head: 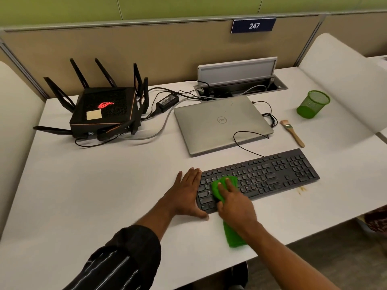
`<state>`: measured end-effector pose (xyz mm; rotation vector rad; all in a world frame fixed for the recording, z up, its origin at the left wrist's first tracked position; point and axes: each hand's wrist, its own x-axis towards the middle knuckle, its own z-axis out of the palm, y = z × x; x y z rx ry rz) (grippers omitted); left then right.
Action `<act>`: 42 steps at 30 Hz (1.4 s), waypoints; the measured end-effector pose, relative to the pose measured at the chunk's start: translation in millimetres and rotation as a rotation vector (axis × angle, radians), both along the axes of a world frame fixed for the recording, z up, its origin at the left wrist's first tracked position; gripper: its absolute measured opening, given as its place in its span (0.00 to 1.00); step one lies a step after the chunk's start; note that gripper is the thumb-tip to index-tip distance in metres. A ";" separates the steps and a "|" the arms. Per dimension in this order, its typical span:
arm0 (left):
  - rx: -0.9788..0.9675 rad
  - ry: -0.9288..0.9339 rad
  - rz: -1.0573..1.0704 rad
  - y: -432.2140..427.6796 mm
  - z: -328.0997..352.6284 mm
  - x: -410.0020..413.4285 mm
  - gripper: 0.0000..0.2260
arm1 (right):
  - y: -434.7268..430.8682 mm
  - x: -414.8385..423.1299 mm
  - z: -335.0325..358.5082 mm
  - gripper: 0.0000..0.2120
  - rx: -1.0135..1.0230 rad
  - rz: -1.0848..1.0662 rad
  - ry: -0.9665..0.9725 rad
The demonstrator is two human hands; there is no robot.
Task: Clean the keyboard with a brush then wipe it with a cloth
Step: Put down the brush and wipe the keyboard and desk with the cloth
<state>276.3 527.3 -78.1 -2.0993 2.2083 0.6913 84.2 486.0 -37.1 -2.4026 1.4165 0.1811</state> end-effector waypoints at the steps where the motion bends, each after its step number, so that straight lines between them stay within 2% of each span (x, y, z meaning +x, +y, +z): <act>1: 0.000 -0.018 -0.018 -1.7 2.0 -0.7 0.62 | 9.3 4.1 -1.2 0.29 0.020 0.106 0.014; 3: -0.003 -0.041 -0.037 -4.5 4.0 -1.7 0.61 | 21.8 4.3 -1.6 0.30 0.042 0.288 0.050; 5: 0.000 -0.041 -0.032 -4.2 3.0 -2.9 0.61 | 18.2 -5.8 0.9 0.29 0.014 0.340 0.077; 12: 0.005 -0.029 -0.015 -5.1 -1.5 -1.8 0.63 | 1.4 -51.6 -3.0 0.30 -0.047 -0.017 0.127; 18: -0.008 -0.083 -0.065 -14.0 1.5 -8.2 0.64 | 41.1 -38.5 -10.5 0.32 0.043 0.272 0.141; 25: -0.032 -0.056 -0.030 -14.0 -2.5 -10.8 0.63 | 8.2 -73.5 -7.5 0.29 -0.046 -0.045 0.161; 29: -0.051 -0.033 -0.037 -13.9 -0.6 -12.5 0.63 | 39.0 -37.5 -14.1 0.30 0.035 0.140 0.129; 32: -0.069 -0.008 -0.038 -13.4 0.2 -12.0 0.63 | 26.8 -31.0 -13.8 0.29 -0.014 0.177 0.093; 34: -0.083 0.005 -0.025 -13.3 -1.0 -11.2 0.63 | -0.4 -40.1 -9.7 0.26 -0.063 0.048 0.029; 37: -0.099 0.028 -0.012 -13.2 -2.4 -11.3 0.63 | -43.1 -50.0 -3.6 0.23 -0.073 -0.334 -0.131; 38: -0.101 0.032 -0.011 -13.2 -2.3 -11.6 0.63 | -49.7 -45.1 -2.2 0.22 -0.062 -0.399 -0.159; 40: -0.111 0.029 -0.010 -13.1 -2.7 -11.5 0.63 | -44.1 -19.0 -0.1 0.22 -0.059 -0.320 -0.151; 42: -0.111 0.038 -0.012 -13.0 -1.2 -11.9 0.61 | -23.7 12.7 -3.0 0.23 -0.047 -0.083 -0.117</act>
